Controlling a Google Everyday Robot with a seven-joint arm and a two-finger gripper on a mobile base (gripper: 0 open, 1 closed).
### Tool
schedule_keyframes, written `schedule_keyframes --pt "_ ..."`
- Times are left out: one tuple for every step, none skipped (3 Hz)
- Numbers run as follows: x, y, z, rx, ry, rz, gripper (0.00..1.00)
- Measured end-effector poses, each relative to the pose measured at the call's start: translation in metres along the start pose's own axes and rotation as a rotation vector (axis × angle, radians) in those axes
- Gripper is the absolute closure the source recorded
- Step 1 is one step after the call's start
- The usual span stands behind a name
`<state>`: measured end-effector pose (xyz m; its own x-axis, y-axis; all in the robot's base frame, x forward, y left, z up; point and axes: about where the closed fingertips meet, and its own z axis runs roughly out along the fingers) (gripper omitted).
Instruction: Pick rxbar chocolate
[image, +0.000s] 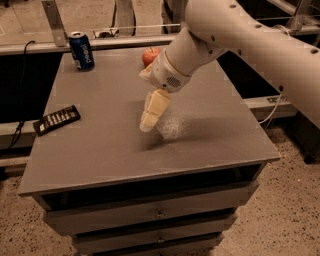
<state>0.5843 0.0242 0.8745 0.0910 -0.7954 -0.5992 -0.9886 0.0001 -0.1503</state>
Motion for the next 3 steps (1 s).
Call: schedule_keyframes --pt "0.0 0.0 0.0 0.0 0.0 0.0 0.0" --pt "-0.031 -0.009 0.019 -0.007 -0.082 -0.013 0.0" --pt "-0.074 -0.026 0.046 -0.014 -0.175 -0.006 0.0"
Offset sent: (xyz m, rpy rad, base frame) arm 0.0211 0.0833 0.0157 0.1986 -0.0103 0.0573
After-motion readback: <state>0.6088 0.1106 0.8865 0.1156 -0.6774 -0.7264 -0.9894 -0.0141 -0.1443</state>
